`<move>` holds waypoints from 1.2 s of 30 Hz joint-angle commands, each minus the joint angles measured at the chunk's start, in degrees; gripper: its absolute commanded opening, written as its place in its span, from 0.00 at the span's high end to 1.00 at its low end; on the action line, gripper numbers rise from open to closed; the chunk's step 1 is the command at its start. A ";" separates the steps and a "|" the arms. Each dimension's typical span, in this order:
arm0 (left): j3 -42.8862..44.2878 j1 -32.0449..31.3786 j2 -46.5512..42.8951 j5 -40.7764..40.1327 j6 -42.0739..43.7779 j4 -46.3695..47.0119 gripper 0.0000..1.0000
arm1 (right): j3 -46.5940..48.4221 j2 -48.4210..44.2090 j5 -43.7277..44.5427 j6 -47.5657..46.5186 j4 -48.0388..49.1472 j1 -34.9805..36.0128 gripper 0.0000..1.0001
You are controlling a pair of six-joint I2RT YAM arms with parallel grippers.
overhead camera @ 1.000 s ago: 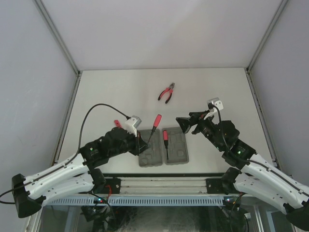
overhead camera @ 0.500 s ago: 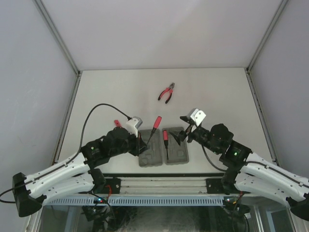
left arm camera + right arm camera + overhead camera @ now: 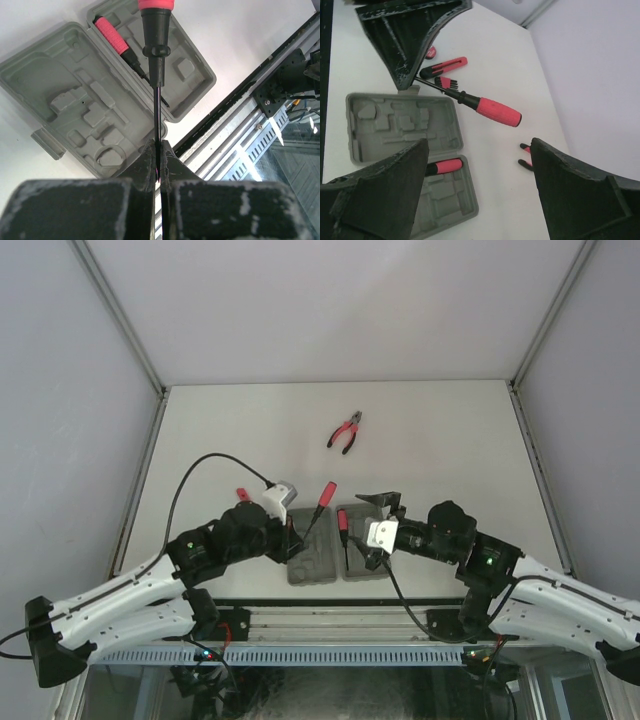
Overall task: Sort the tools into containers
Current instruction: Pick up the screwdriver from the center of the board.
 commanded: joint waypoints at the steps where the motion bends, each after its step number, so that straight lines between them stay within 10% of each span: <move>1: 3.87 -0.74 0.24 0.41 1.81 1.14 1.00 | 5.33 1.94 -2.90 -11.08 -6.70 1.73 0.19; 26: 8.54 -8.28 4.90 2.72 5.55 -0.35 1.00 | 12.47 14.16 1.59 -30.96 -18.96 4.30 0.26; 36: 9.17 -9.42 6.08 4.53 7.07 -0.37 1.00 | 12.54 14.77 6.99 -30.99 -21.44 4.22 0.54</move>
